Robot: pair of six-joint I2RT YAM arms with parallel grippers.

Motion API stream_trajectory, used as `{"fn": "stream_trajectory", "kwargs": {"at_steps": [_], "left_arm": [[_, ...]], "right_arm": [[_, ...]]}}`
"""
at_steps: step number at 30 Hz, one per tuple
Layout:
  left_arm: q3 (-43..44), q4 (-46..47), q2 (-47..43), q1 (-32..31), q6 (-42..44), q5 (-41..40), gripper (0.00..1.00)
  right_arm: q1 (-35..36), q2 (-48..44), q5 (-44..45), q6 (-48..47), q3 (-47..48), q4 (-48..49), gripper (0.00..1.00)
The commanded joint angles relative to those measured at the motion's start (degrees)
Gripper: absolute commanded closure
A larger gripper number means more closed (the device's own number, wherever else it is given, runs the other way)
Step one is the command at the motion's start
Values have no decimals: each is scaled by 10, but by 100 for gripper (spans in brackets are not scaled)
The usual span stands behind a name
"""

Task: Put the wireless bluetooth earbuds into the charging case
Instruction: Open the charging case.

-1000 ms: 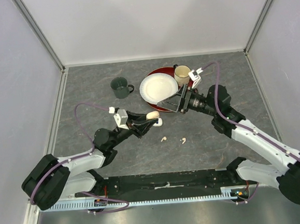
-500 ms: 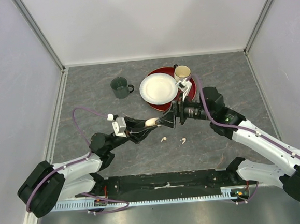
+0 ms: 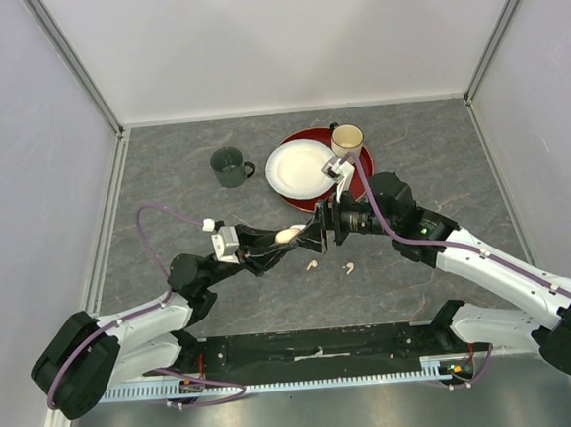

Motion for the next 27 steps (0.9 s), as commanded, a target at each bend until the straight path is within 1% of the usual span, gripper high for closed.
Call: {"fn": "stream_trajectory", "kwargs": {"at_steps": [1,8,9,13,16,21,24,27], "left_arm": [[8,174,-22,-6,-2,61,98],[-6,154,-38,-6,-1,66,98],[-7,147,-43,-6,0,66,98],[-6,119,-57,-6,12,66,98],[-11,116,-60,-6,16,67,98],[-21,109,-69,-6,21,40,98],[-27,83,-78,-5,35,16,98],[-38,64,-87,-5,52,-11,98]], "right_arm": [[-3,-1,58,11,20,32,14],[-5,-1,66,38,22,51,13],[-5,0,61,41,22,67,13],[-6,8,61,50,21,75,13],[-6,15,54,63,20,85,13],[-7,15,31,71,18,101,13],[-7,4,6,73,20,119,13],[-7,-16,4,78,22,134,12]]}}
